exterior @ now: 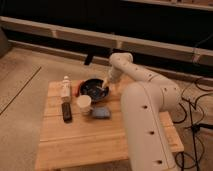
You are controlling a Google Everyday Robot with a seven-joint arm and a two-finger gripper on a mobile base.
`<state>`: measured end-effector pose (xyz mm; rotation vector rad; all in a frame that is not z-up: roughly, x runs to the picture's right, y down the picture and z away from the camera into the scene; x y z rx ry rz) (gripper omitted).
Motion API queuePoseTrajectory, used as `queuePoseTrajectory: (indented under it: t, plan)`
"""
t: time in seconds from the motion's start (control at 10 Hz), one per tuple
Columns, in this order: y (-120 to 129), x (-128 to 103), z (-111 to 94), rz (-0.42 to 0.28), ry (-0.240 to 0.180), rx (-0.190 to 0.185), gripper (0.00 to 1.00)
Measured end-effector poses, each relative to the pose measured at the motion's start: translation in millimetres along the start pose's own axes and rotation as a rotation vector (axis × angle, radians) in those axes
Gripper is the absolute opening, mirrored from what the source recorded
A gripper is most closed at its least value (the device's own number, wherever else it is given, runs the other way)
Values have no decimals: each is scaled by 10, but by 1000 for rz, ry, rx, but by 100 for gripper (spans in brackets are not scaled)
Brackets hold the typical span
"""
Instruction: Drag the ceramic bowl in a circle
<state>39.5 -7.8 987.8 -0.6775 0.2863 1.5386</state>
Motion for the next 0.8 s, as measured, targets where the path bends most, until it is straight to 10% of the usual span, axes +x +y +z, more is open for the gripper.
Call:
queuePoseTrajectory:
  t: [0.8]
  plan:
    - [-10,12,16,7,5,-5,80]
